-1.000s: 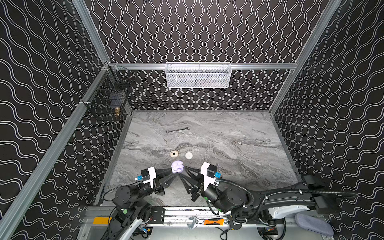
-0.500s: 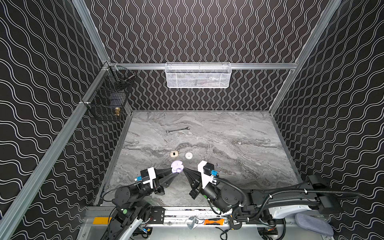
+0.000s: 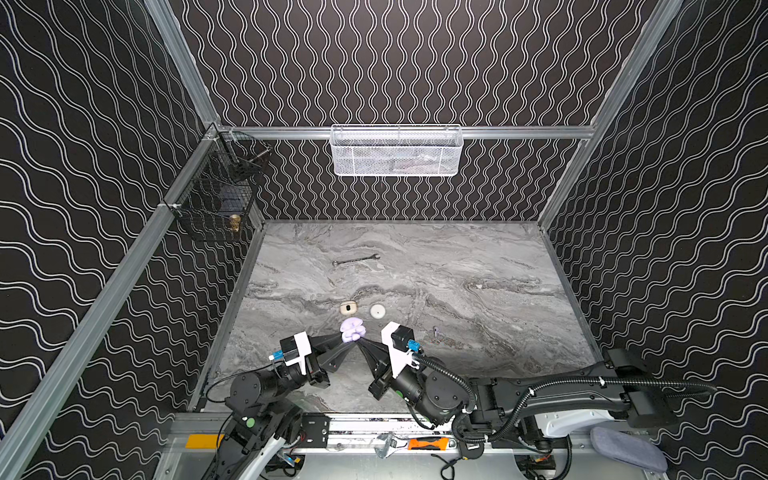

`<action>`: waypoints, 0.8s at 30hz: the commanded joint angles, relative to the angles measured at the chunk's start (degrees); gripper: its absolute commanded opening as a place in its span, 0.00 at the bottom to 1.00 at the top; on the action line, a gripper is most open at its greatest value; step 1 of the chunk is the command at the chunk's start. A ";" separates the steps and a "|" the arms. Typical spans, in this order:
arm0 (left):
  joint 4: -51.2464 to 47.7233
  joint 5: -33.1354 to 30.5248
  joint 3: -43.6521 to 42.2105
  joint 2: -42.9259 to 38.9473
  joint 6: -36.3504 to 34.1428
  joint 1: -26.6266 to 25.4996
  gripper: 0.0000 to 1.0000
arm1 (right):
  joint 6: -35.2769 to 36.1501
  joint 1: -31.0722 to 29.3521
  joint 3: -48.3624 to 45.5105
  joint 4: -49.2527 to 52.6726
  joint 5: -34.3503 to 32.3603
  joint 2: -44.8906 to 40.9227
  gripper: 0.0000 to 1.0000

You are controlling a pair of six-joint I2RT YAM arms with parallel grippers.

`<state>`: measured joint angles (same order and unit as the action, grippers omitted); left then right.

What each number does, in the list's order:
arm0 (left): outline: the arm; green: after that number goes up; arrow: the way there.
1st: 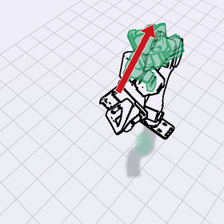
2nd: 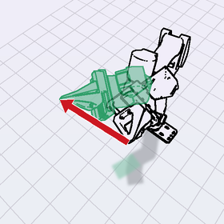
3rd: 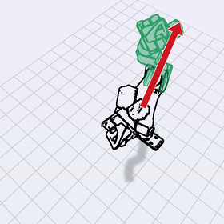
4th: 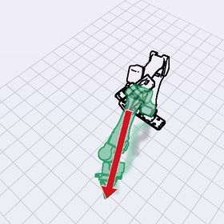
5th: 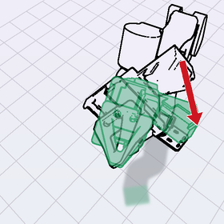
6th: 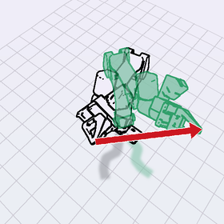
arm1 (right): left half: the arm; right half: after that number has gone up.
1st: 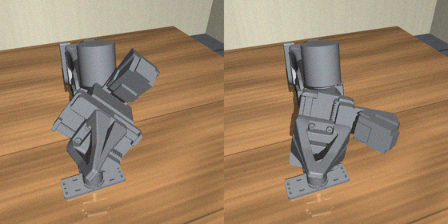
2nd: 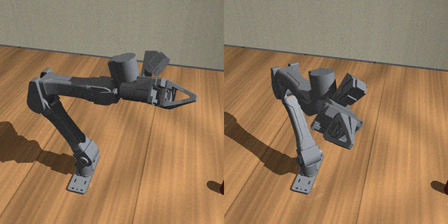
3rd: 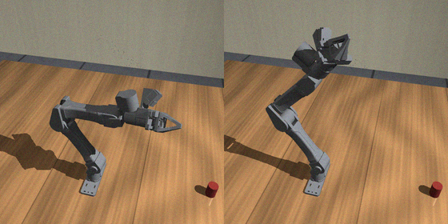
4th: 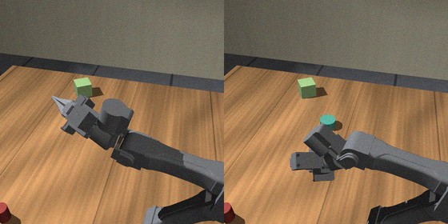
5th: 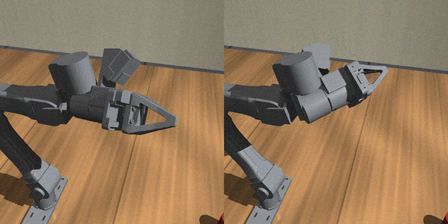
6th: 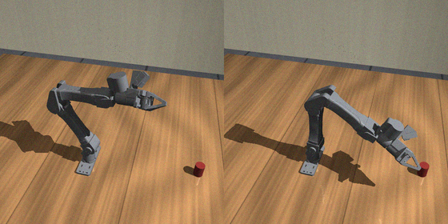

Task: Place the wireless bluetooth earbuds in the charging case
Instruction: 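Release the earbud and move the right gripper back to the table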

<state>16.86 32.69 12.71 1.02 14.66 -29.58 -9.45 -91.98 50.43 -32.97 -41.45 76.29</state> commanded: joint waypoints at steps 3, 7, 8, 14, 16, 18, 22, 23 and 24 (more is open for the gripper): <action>1.49 1.02 0.06 0.12 -0.75 0.00 0.00 | -2.29 -0.04 -1.81 1.25 -4.32 -2.15 0.02; 1.06 0.97 0.30 -0.25 -0.94 -0.02 0.00 | -2.41 -0.06 -2.33 1.95 -5.22 -3.21 0.00; 1.03 0.97 0.34 -0.10 -0.99 0.02 0.00 | -2.41 -0.04 -2.19 2.25 -5.35 -3.25 0.00; 0.74 0.81 0.22 -0.21 -1.07 -0.03 0.00 | -1.01 -0.05 -1.26 1.49 -4.92 -3.19 0.00; 0.76 0.57 0.05 -0.20 -0.94 0.01 0.00 | -1.09 -0.05 -0.57 1.83 -4.05 -3.14 0.00; 0.19 0.27 0.27 -0.11 -1.20 -0.01 0.00 | -1.01 -0.06 0.05 1.81 -3.46 -2.84 0.00; 0.41 0.26 0.12 -0.14 -1.13 0.01 0.00 | -1.08 -0.12 2.29 3.72 -4.15 -1.85 0.00; 0.52 0.28 0.12 -0.10 -1.07 -0.03 0.00 | -1.22 -0.12 2.30 3.43 -4.38 -1.68 0.00; 0.41 0.35 0.16 0.01 -1.03 -0.02 0.00 | -1.20 -0.11 2.21 3.15 -4.55 -1.48 0.00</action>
<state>16.10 33.26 12.71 0.91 14.41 -29.61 -10.85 -92.09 52.10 -29.91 -45.34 74.41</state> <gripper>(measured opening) 0.210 0.052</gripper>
